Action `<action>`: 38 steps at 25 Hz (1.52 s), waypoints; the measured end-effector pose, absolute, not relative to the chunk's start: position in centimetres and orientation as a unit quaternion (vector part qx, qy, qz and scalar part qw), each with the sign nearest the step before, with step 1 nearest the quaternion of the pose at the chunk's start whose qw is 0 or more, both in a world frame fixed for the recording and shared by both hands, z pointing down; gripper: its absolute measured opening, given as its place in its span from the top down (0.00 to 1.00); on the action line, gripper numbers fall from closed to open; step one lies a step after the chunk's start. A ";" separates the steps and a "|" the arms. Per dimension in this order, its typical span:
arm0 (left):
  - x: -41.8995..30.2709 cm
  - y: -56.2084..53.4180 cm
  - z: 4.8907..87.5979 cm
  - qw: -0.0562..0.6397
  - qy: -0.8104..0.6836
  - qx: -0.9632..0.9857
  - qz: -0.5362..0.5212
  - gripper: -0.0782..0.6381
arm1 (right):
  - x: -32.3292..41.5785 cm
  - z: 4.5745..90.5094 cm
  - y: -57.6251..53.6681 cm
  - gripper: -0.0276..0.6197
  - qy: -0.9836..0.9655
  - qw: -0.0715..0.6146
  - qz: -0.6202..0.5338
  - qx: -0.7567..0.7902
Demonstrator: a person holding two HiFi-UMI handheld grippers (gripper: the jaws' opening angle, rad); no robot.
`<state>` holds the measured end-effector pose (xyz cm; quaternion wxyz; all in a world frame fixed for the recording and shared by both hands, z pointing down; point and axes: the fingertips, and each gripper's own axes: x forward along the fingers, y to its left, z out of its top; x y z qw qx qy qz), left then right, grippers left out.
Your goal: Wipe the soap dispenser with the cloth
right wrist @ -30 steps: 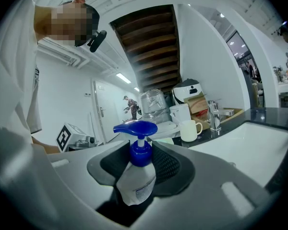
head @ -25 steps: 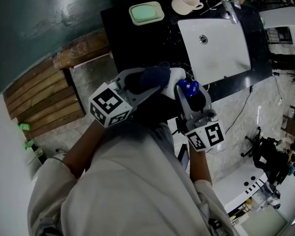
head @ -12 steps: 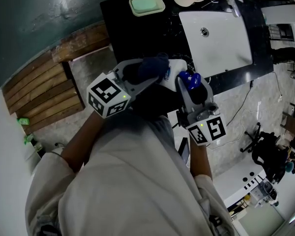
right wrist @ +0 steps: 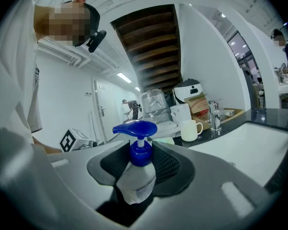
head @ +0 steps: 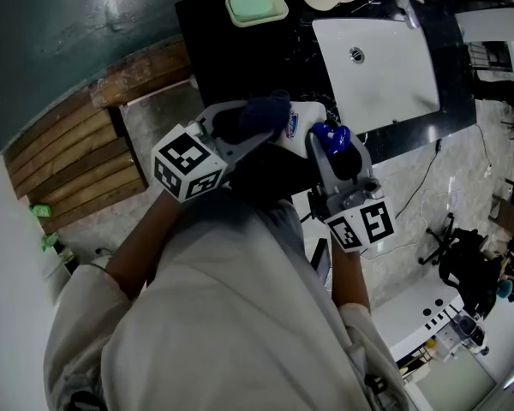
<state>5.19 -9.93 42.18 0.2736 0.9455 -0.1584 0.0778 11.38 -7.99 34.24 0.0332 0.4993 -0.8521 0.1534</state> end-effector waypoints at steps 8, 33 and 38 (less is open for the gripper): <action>4.9 -10.0 43.2 0.279 -0.166 0.942 0.086 0.64 | 11.3 34.3 -8.0 0.74 -0.853 0.036 0.152 0.497; 4.2 -10.2 44.7 0.276 -0.180 0.936 0.120 0.64 | 11.1 34.2 -8.0 0.74 -0.855 0.039 0.148 0.495; 3.9 -10.0 45.2 0.268 -0.184 0.935 0.141 0.64 | 11.0 34.2 -8.0 0.74 -0.856 0.038 0.148 0.495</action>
